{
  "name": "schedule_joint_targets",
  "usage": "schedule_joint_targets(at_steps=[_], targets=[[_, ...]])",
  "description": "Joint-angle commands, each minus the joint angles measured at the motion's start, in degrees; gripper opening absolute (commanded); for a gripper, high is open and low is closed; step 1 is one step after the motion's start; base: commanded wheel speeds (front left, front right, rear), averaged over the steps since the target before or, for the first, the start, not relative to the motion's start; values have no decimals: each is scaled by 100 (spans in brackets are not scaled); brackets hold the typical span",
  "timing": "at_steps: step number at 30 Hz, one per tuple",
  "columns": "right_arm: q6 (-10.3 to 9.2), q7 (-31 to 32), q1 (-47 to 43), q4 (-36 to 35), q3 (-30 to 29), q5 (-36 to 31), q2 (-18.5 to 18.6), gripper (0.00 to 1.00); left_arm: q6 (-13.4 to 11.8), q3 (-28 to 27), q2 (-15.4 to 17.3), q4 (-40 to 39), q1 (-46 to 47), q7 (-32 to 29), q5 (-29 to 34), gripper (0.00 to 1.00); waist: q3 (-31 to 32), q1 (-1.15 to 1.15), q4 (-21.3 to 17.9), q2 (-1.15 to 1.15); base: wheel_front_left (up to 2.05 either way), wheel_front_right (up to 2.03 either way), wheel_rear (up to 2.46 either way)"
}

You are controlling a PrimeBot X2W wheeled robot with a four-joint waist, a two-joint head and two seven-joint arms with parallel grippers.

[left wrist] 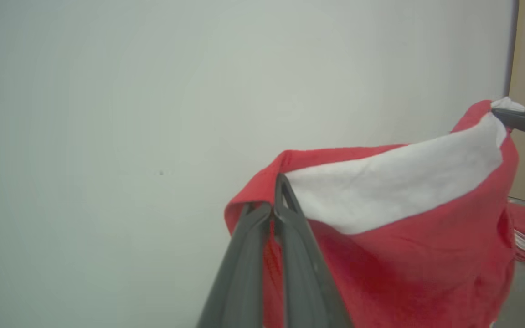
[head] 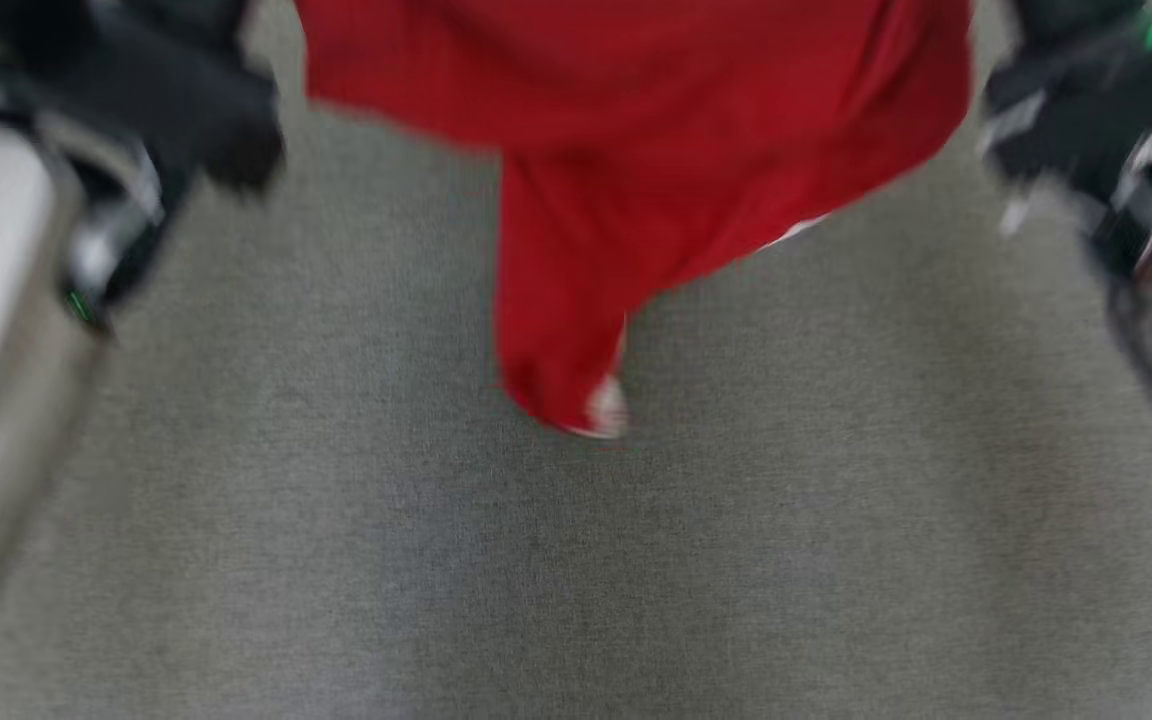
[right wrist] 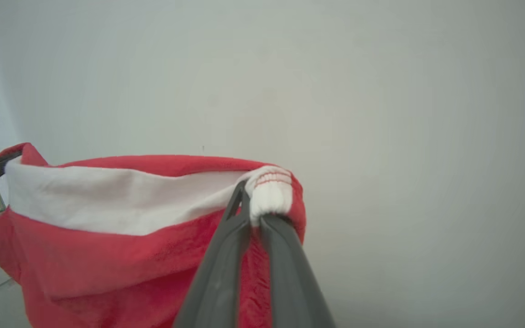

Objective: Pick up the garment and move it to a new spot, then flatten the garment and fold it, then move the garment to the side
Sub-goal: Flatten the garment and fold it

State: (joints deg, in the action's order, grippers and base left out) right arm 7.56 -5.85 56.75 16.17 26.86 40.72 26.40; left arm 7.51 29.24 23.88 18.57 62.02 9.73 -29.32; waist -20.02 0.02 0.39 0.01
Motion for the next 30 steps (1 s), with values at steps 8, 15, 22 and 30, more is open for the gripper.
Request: schedule_joint_targets(at_steps=[8, 15, 22, 30], targets=[[-18, 614, 3001, 1157, -553, 144, -347, 0, -11, 297, 284, 886, 2972, -212, -802, 0, -1640, -2, 33, -1, 0, 0, 0], [-18, 650, 4511, 2147, -448, -156, -593, 0, -12, 591, 299, 1615, 4333, -283, -1193, 0, -1894, -2, -80, -1, 0, 0, 0], [-18, 460, 5497, 3236, -110, -223, -852, 0, -12, 1105, 204, 2519, 5207, -235, -1545, 0, -2101, -2, -172, -1, 0, 0, 0], [-18, 220, 5696, 3707, 289, 13, -963, 0, -12, 1675, 148, 2928, 5440, -35, -1894, 0, -2190, -2, -189, -1, 0, 0, 0]])
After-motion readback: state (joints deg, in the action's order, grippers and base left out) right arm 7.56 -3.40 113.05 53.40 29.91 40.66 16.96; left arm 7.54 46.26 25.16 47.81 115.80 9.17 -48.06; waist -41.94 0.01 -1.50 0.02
